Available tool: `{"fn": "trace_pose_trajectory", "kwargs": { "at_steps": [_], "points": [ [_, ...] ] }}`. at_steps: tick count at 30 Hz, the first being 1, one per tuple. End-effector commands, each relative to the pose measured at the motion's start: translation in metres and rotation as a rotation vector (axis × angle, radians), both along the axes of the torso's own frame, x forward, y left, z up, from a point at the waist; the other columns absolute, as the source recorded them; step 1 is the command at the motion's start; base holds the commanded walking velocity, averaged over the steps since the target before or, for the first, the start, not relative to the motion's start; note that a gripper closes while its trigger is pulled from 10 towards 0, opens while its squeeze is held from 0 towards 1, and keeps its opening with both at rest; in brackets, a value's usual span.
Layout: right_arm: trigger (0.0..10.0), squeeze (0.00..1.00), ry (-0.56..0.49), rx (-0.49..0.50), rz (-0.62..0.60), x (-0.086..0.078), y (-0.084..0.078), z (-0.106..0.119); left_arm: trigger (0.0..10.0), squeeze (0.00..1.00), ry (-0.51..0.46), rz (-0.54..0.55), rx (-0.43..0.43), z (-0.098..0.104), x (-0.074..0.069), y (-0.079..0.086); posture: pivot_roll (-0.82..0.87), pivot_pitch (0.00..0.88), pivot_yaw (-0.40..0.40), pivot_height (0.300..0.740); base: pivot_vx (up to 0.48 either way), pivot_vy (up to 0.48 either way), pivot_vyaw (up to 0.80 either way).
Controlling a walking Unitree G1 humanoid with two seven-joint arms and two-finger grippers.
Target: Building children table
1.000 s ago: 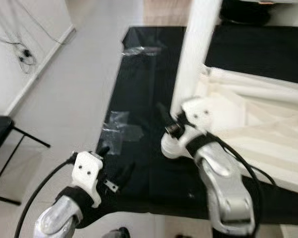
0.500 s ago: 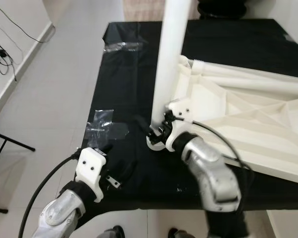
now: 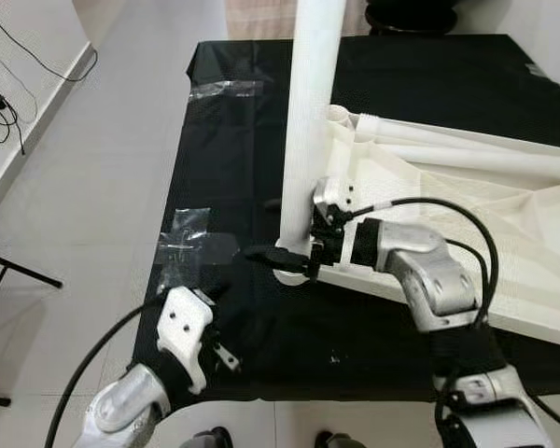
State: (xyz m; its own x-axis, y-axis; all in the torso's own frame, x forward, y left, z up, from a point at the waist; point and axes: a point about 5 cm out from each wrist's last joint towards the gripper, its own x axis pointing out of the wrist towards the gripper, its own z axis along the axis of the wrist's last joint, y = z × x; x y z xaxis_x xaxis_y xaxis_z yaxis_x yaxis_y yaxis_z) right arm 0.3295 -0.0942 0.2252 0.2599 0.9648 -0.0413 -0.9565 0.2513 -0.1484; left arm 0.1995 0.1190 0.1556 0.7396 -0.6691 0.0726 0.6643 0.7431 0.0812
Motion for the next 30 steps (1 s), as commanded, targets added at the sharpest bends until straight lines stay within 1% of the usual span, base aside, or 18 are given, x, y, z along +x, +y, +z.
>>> {"fn": "trace_pose_trajectory", "kwargs": {
  "at_steps": [1, 2, 3, 8, 11, 12, 13, 15, 16, 17, 18, 19, 20, 21, 22, 24, 26, 30],
  "points": [
    [4.0, 0.0, 0.001, 0.007, 0.075, -0.003, 0.008, -0.001, 10.0, 0.0, 0.017, -0.029, 0.001, -0.001, -0.005, -0.002, 0.03, 0.176, -0.03, 0.74, 0.0, 0.0, 0.0],
    [4.0, 0.0, 0.005, 0.005, 0.093, -0.002, 0.007, -0.001, 10.0, 0.0, 0.023, -0.034, -0.004, -0.001, -0.007, -0.003, 0.03, 0.176, -0.03, 0.74, 0.0, 0.0, 0.0],
    [0.0, 0.0, 0.009, -0.005, 0.122, -0.003, 0.006, -0.002, 10.0, 0.0, 0.028, -0.04, -0.013, -0.001, -0.008, -0.004, 0.03, 0.177, -0.03, 0.74, 0.0, 0.0, 0.0],
    [0.0, 0.0, 0.024, 0.012, 0.155, -0.001, 0.002, -0.003, 10.0, 0.0, 0.021, -0.023, -0.014, -0.005, -0.005, -0.005, 0.02, 0.17, -0.032, 0.74, 0.0, 0.0, 0.0],
    [0.0, 0.0, 0.013, 0.028, 0.114, 0.001, 0.0, -0.004, 10.0, 0.0, 0.017, -0.013, -0.023, -0.008, -0.001, -0.006, 0.01, 0.16, -0.039, 0.74, 0.0, 0.0, 0.0],
    [0.0, 0.0, -0.012, 0.063, 0.028, 0.002, -0.001, -0.006, 10.0, 0.0, 0.016, -0.013, -0.036, -0.008, 0.0, -0.005, 0.0, 0.161, -0.046, 0.74, 0.0, 0.0, 0.0],
    [0.0, 0.0, -0.012, 0.063, 0.028, 0.002, -0.001, -0.006, 10.0, 0.0, 0.016, -0.013, -0.036, -0.008, 0.0, -0.005, 0.0, 0.161, -0.046, 0.74, 0.0, 0.0, 0.0],
    [0.0, 0.0, -0.015, 0.095, -0.096, -0.003, 0.0, -0.01, 10.0, 0.0, 0.006, 0.006, -0.036, -0.008, 0.001, -0.003, -0.01, 0.161, -0.045, 0.74, 0.0, 0.0, 0.0],
    [0.0, 0.0, -0.011, 0.11, -0.191, -0.008, 0.004, -0.014, 10.0, 0.0, 0.004, 0.009, -0.039, -0.008, 0.001, -0.003, -0.02, 0.167, -0.045, 0.74, 0.0, 0.0, 0.0],
    [0.0, 0.0, -0.031, 0.083, -0.441, -0.009, 0.007, -0.023, 10.0, 0.0, 0.0, 0.02, -0.037, -0.007, 0.002, -0.002, -0.04, 0.176, -0.039, 0.74, 0.0, 0.0, 0.0],
    [0.0, 0.0, -0.031, 0.083, -0.441, -0.009, 0.007, -0.023, 10.0, 0.0, 0.0, 0.02, -0.037, -0.007, 0.002, -0.002, -0.04, 0.176, -0.039, 0.74, 0.0, 0.0, 0.0],
    [0.0, 0.0, -0.056, 0.064, -0.618, -0.01, 0.007, -0.027, 10.0, 0.0, -0.003, 0.026, -0.037, -0.006, 0.002, -0.001, -0.04, 0.176, -0.039, 0.74, 0.0, 0.0, 0.0],
    [0.0, 0.0, -0.048, 0.046, -0.816, -0.021, 0.005, -0.036, 10.0, 0.0, -0.005, 0.027, -0.038, -0.006, 0.002, 0.0, -0.04, 0.18, -0.038, 0.74, 0.0, 0.0, 0.0],
    [0.0, 0.0, -0.061, 0.022, -0.897, -0.033, 0.01, -0.041, 10.0, 0.0, -0.006, 0.026, -0.039, -0.004, 0.004, -0.001, -0.05, 0.186, -0.03, 0.74, 0.0, 0.0, 0.0],
    [0.0, 0.0, -0.061, 0.022, -0.897, -0.033, 0.01, -0.041, 10.0, 0.0, -0.006, 0.026, -0.039, -0.004, 0.004, -0.001, -0.05, 0.186, -0.03, 0.74, 0.0, 0.0, 0.0],
    [0.0, 0.0, -0.038, 0.027, -0.887, -0.046, 0.027, -0.045, 10.0, 0.0, -0.013, 0.024, -0.036, -0.003, 0.006, -0.001, -0.06, 0.179, -0.018, 0.74, 0.0, 0.0, 0.0],
    [0.0, 0.0, -0.03, 0.042, -0.835, -0.042, 0.038, -0.045, 10.0, 0.0, -0.018, 0.028, -0.032, -0.002, 0.01, -0.002, -0.06, 0.174, -0.015, 0.74, 0.0, 0.0, 0.0],
    [0.0, 0.0, -0.04, 0.053, -0.807, -0.036, 0.042, -0.042, 10.0, 0.0, -0.021, 0.043, -0.031, -0.003, 0.014, -0.001, -0.05, 0.164, -0.016, 0.74, 0.0, 0.0, 0.0]
  ]
}}
